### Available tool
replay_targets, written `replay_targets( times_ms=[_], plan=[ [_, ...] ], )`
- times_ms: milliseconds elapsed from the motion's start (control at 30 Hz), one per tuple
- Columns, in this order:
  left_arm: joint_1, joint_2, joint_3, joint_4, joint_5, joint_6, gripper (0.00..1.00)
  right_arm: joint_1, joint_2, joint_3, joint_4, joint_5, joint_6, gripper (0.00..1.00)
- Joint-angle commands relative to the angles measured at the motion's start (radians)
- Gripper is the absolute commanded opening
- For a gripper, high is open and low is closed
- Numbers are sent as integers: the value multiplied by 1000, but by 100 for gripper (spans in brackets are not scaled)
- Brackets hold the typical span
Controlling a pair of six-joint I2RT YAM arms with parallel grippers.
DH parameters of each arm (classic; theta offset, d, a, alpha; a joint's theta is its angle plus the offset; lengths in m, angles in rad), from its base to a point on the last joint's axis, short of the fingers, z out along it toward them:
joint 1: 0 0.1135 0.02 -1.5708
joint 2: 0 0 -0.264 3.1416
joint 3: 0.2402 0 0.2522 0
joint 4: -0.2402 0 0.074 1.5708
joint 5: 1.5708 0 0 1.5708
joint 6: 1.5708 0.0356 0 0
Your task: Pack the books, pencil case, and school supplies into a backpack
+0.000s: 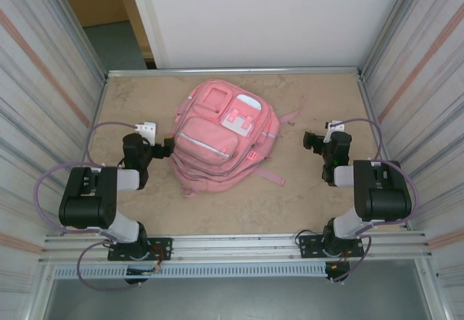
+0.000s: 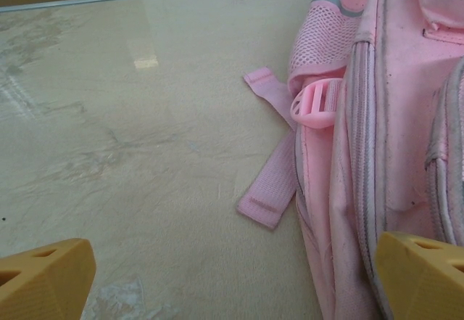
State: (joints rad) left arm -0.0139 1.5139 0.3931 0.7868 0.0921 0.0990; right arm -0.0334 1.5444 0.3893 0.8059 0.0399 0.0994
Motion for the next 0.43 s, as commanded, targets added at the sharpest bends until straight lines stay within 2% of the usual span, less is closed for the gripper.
replay_targets(
  times_ms=[0, 400],
  plan=[
    [2, -2, 19, 1, -16, -14, 99, -4, -2, 23, -9, -15, -10, 99],
    [2, -2, 20, 2, -18, -14, 99, -3, -2, 22, -8, -14, -11, 99]
  ],
)
